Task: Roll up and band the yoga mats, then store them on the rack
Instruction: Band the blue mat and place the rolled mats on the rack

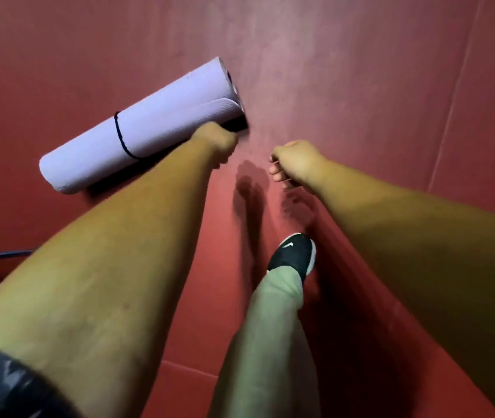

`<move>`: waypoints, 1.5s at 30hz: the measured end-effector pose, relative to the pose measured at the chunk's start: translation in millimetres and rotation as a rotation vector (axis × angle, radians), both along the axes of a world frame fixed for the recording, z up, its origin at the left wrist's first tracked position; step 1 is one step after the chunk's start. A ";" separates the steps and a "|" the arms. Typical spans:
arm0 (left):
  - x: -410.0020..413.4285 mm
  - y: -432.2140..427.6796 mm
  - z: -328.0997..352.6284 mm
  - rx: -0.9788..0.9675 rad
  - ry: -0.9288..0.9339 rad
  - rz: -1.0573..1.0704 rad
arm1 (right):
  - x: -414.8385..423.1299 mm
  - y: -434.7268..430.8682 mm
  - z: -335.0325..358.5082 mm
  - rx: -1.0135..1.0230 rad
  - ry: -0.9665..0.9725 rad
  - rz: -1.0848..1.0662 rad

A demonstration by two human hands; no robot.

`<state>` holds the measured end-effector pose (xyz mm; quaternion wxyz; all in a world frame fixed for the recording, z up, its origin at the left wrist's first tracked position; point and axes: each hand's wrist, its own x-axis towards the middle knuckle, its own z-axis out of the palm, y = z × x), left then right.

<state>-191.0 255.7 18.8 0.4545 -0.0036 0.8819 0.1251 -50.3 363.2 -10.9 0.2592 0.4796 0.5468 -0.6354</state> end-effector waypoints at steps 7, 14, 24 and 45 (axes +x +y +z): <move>-107.4 -12.3 -69.4 0.051 0.287 -0.223 | -69.8 -15.8 -58.4 -0.084 -0.018 -0.057; -122.3 -11.8 -91.0 -0.322 0.516 -0.699 | -95.8 -12.5 -72.5 -0.186 -0.050 -0.157; -89.9 3.6 -98.7 -0.351 0.461 -0.747 | -47.6 4.8 -79.5 -0.235 -0.074 -0.212; 514.9 365.5 155.6 0.444 0.111 -1.067 | 535.7 264.1 154.0 0.011 0.166 -1.337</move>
